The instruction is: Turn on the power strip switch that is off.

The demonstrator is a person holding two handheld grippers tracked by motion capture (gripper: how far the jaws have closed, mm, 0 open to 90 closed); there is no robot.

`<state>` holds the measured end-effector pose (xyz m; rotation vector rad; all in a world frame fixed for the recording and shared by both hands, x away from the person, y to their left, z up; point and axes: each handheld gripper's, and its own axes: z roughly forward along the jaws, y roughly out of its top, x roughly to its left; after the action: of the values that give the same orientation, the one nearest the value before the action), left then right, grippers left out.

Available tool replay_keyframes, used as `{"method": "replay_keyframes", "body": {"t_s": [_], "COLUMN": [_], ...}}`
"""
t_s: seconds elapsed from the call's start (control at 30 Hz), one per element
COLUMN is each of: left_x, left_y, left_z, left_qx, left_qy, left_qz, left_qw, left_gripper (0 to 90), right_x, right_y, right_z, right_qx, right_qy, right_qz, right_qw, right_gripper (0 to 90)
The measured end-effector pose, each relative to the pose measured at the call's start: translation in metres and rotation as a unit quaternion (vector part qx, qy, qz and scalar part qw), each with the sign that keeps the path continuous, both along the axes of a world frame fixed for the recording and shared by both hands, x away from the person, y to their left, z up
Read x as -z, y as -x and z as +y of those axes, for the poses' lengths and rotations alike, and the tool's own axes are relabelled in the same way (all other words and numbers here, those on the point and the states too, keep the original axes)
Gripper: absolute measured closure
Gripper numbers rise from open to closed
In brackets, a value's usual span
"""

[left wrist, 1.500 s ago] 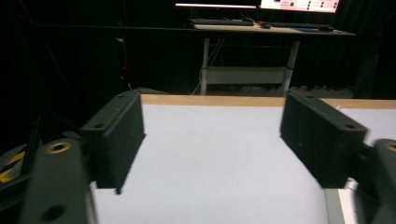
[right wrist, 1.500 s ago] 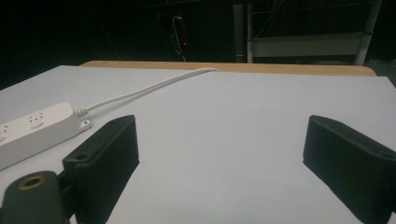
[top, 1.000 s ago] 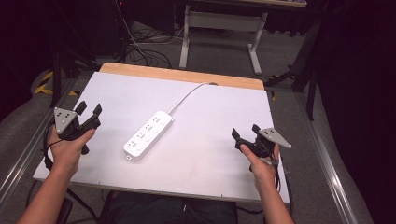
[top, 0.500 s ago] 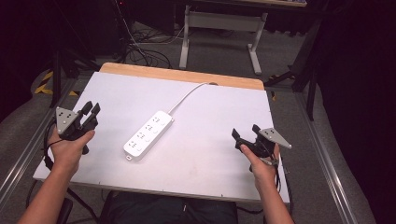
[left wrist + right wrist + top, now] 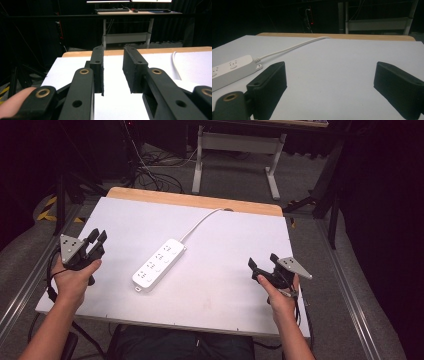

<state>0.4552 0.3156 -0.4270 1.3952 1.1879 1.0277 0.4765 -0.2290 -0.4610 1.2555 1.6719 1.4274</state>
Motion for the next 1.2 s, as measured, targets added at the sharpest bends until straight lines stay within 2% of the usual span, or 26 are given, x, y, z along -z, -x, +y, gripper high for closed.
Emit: {"method": "replay_keyframes", "body": {"t_s": [0.57, 0.9, 1.07, 1.2], "left_x": [-0.0011, -0.0032, -0.0047, -0.0062], "left_y": [-0.0009, -0.0005, -0.0002, 0.0003], "left_z": [-0.0016, -0.0017, -0.0008, -0.0017], "left_qx": [0.001, -0.007, 0.0, -0.001], "left_qy": [-0.005, -0.004, -0.003, -0.007], "left_qz": [0.001, 0.001, 0.006, 0.003], "left_qw": [1.0, 1.0, 1.0, 1.0], "left_gripper": [79.4, 80.3, 86.2, 87.8], "right_x": [0.0001, 0.0002, 0.0004, 0.0007], "right_y": [0.0004, 0.0004, 0.0005, 0.0005], "right_z": [-0.0001, -0.0004, 0.0, -0.0002], "right_qx": [-0.001, -0.002, -0.003, -0.004], "right_qy": [-0.001, 0.0, 0.0, 0.001], "right_qz": [0.002, 0.004, 0.004, 0.006], "right_qw": [1.0, 1.0, 1.0, 1.0], "right_gripper": [11.8, 12.4, 12.4, 12.4]}}
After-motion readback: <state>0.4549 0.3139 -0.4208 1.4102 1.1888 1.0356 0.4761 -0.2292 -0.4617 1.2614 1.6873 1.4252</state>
